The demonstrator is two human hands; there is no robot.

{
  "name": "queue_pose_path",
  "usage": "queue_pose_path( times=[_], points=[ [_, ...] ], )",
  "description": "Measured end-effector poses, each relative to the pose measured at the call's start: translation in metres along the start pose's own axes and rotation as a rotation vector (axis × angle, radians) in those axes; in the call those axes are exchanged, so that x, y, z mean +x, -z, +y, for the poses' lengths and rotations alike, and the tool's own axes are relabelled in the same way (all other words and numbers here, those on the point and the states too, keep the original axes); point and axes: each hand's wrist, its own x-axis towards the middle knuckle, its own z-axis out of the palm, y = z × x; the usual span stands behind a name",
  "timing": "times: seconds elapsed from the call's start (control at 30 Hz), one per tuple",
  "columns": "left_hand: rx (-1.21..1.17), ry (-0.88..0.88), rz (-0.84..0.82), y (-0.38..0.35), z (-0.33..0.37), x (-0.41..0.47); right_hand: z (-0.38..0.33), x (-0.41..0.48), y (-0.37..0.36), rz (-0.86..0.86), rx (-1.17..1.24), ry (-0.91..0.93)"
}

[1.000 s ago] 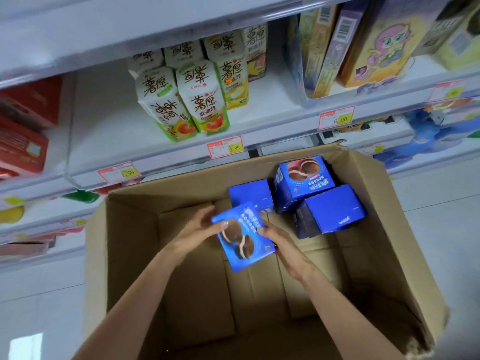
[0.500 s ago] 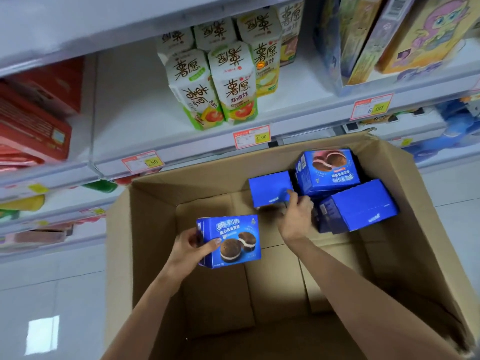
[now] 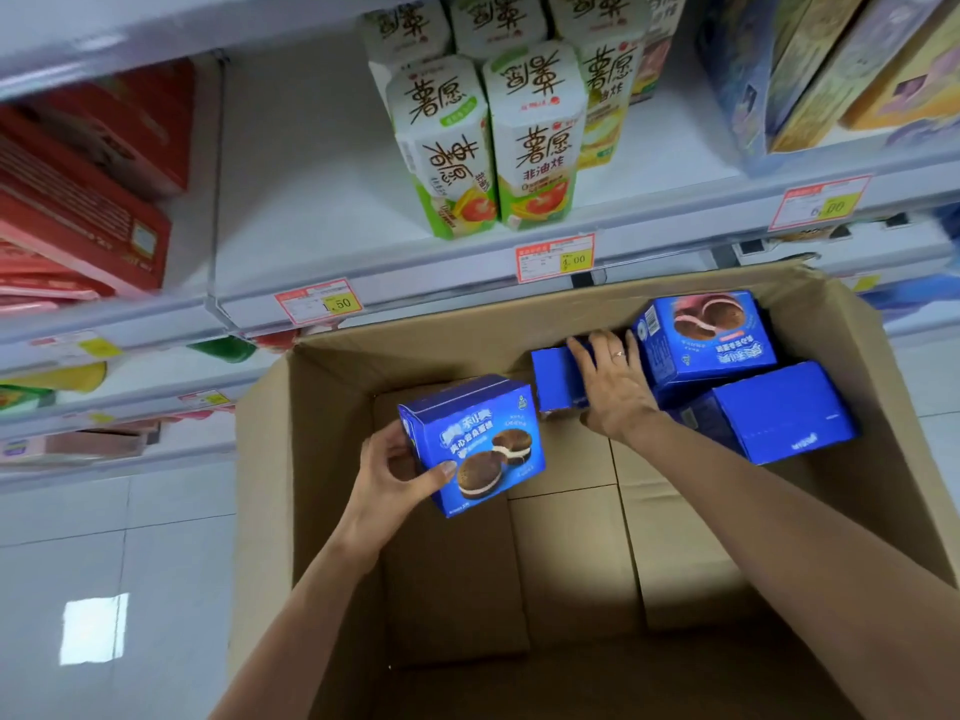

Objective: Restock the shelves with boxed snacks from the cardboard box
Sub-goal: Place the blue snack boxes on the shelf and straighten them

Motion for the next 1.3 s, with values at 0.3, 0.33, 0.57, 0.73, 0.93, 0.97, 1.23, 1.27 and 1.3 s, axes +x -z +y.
queue_pose_path(
  times=[0.3, 0.33, 0.57, 0.73, 0.93, 0.97, 1.23, 1.27, 1.3],
  points=[
    [0.211, -0.293, -0.071, 0.016, -0.003, 0.001, 0.003, -0.010, -0.016, -0.095, 0.200, 0.066],
    [0.241, -0.326, -0.076, 0.016, -0.001, 0.001, 0.004, -0.013, -0.017, -0.095, 0.216, 0.059],
    [0.523, -0.464, -0.086, 0.024, 0.008, -0.005, -0.004, -0.036, -0.010, 0.021, 0.357, 0.101],
    [0.182, -0.243, -0.055, 0.031, 0.022, -0.013, -0.009, -0.068, 0.011, 0.137, 0.757, 0.002],
    [-0.207, -0.030, -0.023, 0.045, 0.034, -0.028, -0.016, -0.112, 0.050, 0.112, 1.557, -0.273],
    [-0.222, -0.027, -0.020, 0.050, 0.036, -0.032, -0.018, -0.121, 0.059, 0.136, 1.634, -0.295],
    [-0.147, -0.107, -0.017, 0.093, 0.075, -0.088, -0.047, -0.197, 0.122, 0.260, 1.810, -0.282],
    [-0.135, -0.114, -0.012, 0.100, 0.079, -0.095, -0.050, -0.205, 0.131, 0.280, 1.808, -0.265],
    [-0.130, -0.124, -0.006, 0.107, 0.083, -0.103, -0.052, -0.213, 0.141, 0.302, 1.794, -0.245]
  ],
)
